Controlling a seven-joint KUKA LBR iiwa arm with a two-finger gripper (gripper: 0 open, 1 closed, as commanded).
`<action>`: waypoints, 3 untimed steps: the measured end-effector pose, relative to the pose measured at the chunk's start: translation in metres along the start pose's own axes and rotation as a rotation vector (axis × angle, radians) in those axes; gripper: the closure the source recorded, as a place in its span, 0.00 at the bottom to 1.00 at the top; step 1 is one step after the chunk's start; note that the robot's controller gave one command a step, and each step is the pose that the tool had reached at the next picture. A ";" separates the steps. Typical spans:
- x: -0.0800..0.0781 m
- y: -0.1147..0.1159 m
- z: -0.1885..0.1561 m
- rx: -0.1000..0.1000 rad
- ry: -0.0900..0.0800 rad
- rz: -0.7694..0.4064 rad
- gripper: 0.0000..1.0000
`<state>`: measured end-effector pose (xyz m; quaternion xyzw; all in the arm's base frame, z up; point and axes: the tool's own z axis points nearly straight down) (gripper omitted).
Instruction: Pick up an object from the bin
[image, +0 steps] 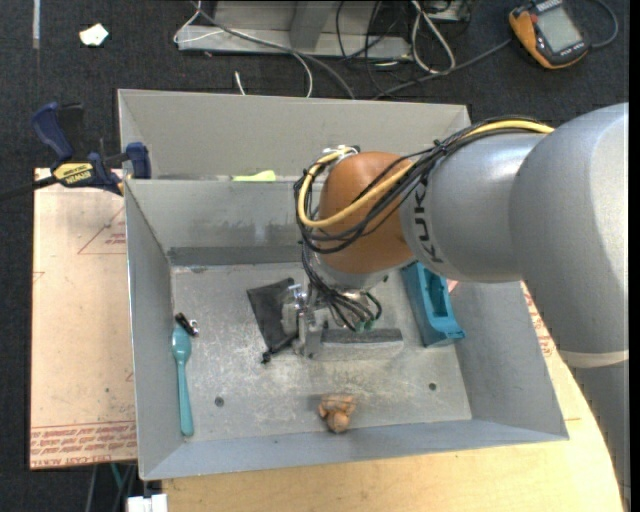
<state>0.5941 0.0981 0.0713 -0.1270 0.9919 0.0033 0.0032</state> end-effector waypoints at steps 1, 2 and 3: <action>0.010 0.011 -0.061 -0.001 0.005 -0.018 1.00; 0.012 -0.001 -0.115 -0.001 0.003 -0.042 1.00; 0.016 0.005 -0.181 -0.002 0.006 -0.030 1.00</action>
Offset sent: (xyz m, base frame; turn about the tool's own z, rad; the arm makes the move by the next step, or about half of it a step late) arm -0.0127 -0.0072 0.1162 -0.0453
